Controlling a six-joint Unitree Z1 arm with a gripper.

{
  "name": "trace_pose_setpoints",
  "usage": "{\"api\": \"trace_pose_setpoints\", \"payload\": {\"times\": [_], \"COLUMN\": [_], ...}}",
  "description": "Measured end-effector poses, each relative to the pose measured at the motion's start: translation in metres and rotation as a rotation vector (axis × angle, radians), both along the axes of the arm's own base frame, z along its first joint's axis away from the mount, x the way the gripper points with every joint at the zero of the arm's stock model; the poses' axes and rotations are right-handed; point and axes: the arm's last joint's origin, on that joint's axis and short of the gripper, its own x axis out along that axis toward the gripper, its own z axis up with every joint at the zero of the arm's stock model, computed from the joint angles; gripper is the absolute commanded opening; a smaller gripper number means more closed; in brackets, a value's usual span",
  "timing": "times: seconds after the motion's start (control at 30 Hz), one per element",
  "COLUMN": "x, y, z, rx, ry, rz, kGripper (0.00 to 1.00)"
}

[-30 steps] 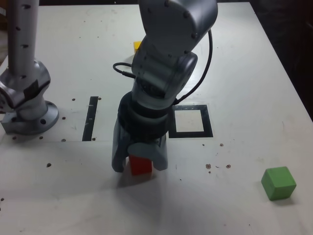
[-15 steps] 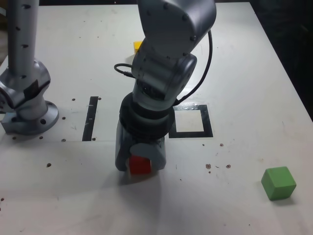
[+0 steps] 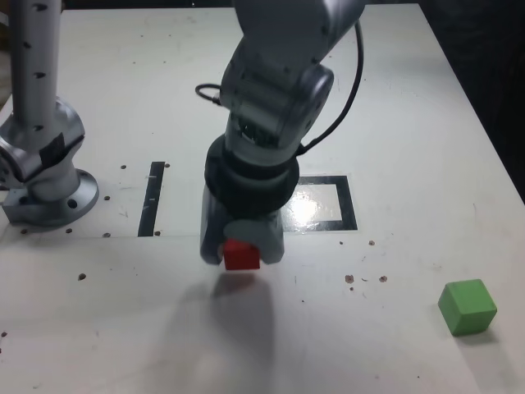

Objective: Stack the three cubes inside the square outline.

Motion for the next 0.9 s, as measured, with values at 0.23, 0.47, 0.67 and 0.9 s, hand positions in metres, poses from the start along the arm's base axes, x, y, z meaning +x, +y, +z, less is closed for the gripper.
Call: {"api": "trace_pose_setpoints", "payload": {"times": [0.23,0.47,0.67,0.9], "x": [0.016,0.042,0.062,0.076], "y": [0.010,0.050,0.078,0.099], "z": [0.033,0.034,0.016,0.006], "rx": [0.011,-0.004,-0.001,0.006], "ry": [-0.076,-0.047,0.011,0.018], "rz": [-0.065,-0.045,-0.026,-0.024], "kGripper": [0.26,0.26,0.26,0.26]}}
